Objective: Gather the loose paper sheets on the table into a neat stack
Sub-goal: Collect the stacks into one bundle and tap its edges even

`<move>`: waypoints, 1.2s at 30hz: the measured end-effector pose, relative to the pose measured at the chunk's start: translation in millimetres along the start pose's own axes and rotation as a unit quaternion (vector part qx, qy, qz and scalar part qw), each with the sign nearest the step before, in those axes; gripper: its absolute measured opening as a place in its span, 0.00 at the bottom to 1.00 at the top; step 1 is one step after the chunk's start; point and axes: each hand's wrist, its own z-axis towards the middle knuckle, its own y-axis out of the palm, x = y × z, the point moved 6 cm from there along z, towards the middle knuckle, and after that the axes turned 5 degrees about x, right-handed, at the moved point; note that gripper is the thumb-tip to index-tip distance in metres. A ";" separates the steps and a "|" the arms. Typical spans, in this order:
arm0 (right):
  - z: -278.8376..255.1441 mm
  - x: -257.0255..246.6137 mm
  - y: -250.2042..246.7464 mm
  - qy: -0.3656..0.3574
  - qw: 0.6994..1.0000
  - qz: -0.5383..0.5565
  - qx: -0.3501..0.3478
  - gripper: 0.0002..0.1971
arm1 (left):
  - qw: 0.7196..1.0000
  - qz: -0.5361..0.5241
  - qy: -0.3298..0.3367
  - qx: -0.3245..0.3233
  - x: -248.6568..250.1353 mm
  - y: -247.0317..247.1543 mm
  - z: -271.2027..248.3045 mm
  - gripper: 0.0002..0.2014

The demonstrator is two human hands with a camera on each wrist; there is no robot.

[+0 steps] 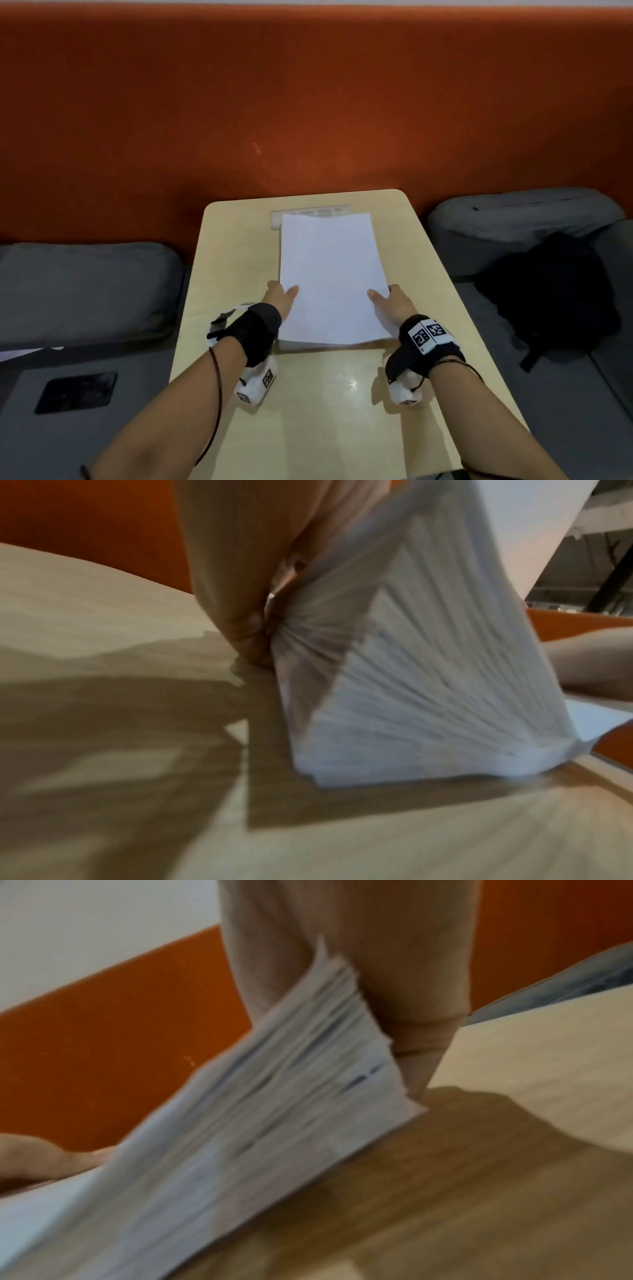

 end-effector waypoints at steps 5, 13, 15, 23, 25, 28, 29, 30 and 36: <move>-8.0 6.1 4.3 -0.033 0.999 -0.035 0.008 0.32 | 0.998 -0.057 0.017 0.020 -3.6 6.2 -11.4 0.32; -11.9 6.3 -1.4 -0.099 0.994 -0.045 0.030 0.26 | 0.994 0.000 0.070 0.079 -4.5 13.3 -23.8 0.26; -12.5 3.1 -8.8 -0.117 0.992 -0.041 0.035 0.25 | 0.992 -0.005 0.087 0.088 2.9 15.2 -26.9 0.26; 0.6 -6.8 -43.2 -0.176 0.980 -0.078 0.044 0.26 | 0.983 -0.066 0.133 0.110 34.3 26.1 -43.4 0.23; 1.4 -10.1 -49.2 -0.198 0.976 -0.075 0.045 0.25 | 0.980 -0.070 0.147 0.114 41.8 25.3 -45.3 0.24; 1.6 -18.4 -62.6 -0.241 0.967 -0.055 0.055 0.24 | 0.974 -0.080 0.173 0.119 57.2 22.8 -47.4 0.26; 2.2 -22.5 -68.2 -0.256 0.963 -0.046 0.065 0.24 | 0.971 -0.085 0.186 0.121 64.2 21.0 -48.6 0.26; 2.6 -27.0 -74.5 -0.272 0.959 -0.035 0.076 0.23 | 0.968 -0.094 0.198 0.123 71.7 18.9 -49.0 0.25; 23.3 -57.8 -110.3 -0.303 0.944 0.027 0.127 0.22 | 0.949 -0.144 0.245 0.139 126.0 9.5 -32.1 0.24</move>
